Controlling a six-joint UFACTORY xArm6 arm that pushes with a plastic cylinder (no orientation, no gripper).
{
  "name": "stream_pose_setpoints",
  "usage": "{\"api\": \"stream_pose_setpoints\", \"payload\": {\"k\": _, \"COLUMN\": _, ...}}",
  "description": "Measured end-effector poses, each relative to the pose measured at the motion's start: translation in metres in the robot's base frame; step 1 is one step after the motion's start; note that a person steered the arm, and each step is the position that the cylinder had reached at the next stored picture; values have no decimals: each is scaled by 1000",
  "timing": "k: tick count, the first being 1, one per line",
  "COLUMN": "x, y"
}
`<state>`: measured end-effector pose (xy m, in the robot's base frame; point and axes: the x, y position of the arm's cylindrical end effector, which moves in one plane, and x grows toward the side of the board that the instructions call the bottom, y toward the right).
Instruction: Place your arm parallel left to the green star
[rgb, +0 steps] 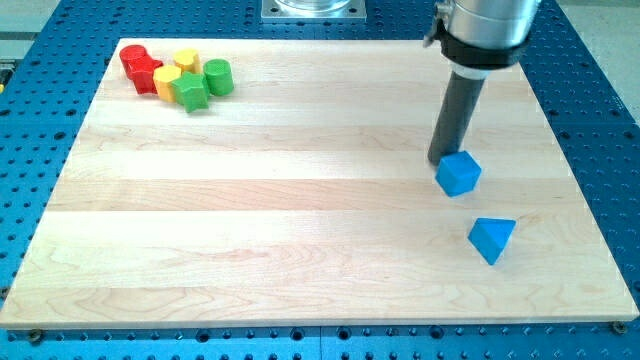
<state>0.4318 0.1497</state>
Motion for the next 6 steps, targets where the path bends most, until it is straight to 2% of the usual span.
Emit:
{"api": "stream_pose_setpoints", "payload": {"k": 1, "x": -6, "y": -14}}
{"api": "stream_pose_setpoints", "payload": {"k": 2, "x": 49, "y": 24}}
{"api": "stream_pose_setpoints", "payload": {"k": 3, "x": 44, "y": 18}}
{"api": "stream_pose_setpoints", "payload": {"k": 4, "x": 21, "y": -42}}
{"api": "stream_pose_setpoints", "payload": {"k": 6, "x": 7, "y": -278}}
